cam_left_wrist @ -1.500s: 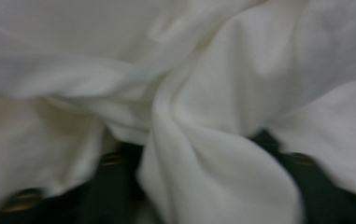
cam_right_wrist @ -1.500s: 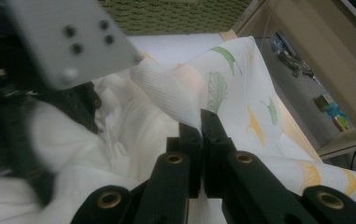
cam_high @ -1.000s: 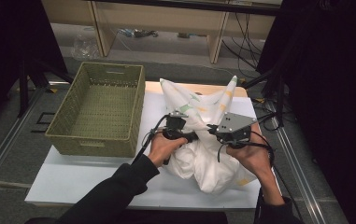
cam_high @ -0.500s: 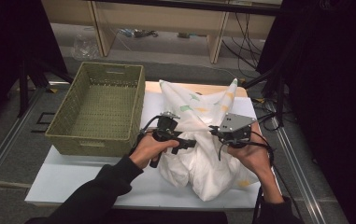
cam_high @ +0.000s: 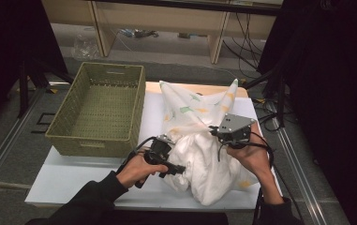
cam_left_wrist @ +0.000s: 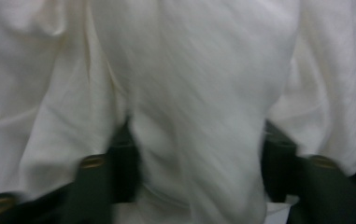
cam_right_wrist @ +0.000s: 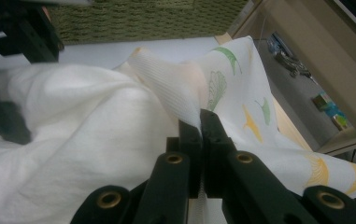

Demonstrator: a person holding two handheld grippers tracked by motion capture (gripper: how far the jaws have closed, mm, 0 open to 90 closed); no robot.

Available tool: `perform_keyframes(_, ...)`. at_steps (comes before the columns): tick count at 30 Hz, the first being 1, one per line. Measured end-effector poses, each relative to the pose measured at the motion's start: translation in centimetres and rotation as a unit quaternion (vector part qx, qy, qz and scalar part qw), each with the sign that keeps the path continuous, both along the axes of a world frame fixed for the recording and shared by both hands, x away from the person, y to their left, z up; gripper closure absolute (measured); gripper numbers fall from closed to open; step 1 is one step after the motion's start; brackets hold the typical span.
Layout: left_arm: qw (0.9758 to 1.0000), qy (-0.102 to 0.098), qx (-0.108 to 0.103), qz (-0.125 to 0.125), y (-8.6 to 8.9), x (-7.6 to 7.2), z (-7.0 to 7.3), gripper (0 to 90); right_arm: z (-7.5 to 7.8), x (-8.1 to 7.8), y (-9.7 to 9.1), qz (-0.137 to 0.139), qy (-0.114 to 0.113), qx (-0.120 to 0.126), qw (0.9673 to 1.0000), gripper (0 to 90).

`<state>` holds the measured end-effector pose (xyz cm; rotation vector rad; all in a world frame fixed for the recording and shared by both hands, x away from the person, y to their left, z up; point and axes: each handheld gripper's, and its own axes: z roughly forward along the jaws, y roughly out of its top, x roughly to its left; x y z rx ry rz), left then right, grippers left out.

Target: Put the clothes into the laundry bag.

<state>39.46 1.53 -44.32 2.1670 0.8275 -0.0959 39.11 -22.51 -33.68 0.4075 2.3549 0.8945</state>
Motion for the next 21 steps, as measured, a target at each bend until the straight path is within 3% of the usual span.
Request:
perform_keyframes(1,0.9999,-0.011,-0.006,-0.001,-0.6,0.4,0.0,67.6,-0.1,0.0,0.1,0.001,0.000,-0.003,1.0000,89.7)
perform_keyframes(3,0.9995,-0.013,-0.028,0.002,-1.4,1.0,0.2,71.5,-0.2,0.0,0.1,0.000,0.001,-0.004,1.0000,89.7)
perform_keyframes(7,0.9980,-0.035,-0.052,-0.011,-3.4,1.4,2.5,77.0,-0.1,0.0,0.2,0.000,0.002,-0.003,1.0000,89.8)
perform_keyframes(10,0.9958,-0.054,-0.073,-0.006,-4.2,1.9,4.1,77.8,0.4,-0.3,0.2,0.005,-0.001,0.001,1.0000,89.8)
perform_keyframes(11,0.9951,-0.045,-0.088,0.011,-4.4,2.7,4.0,77.9,1.1,-0.7,0.0,0.002,-0.007,0.005,1.0000,89.8)
perform_keyframes(12,0.9951,-0.045,-0.088,0.011,-4.4,2.7,4.0,77.9,1.1,-0.7,0.0,0.002,-0.007,0.005,1.0000,89.8)
perform_keyframes(14,0.9948,-0.032,-0.091,0.033,-4.6,4.1,3.2,77.9,1.7,-1.0,-0.2,0.007,-0.010,0.004,0.9999,89.9)
perform_keyframes(17,0.9934,-0.037,-0.067,0.085,-4.7,6.6,1.0,77.7,1.9,-1.2,-0.1,0.012,-0.008,0.003,0.9999,89.9)
perform_keyframes(19,0.9925,-0.025,-0.063,0.102,-4.6,7.5,-0.1,77.0,1.6,-1.1,0.0,0.013,-0.005,0.000,0.9999,89.9)
perform_keyframes(21,0.9918,-0.028,-0.067,0.105,-4.5,7.4,-0.2,76.1,1.2,-0.8,0.0,0.009,0.000,-0.003,1.0000,89.9)
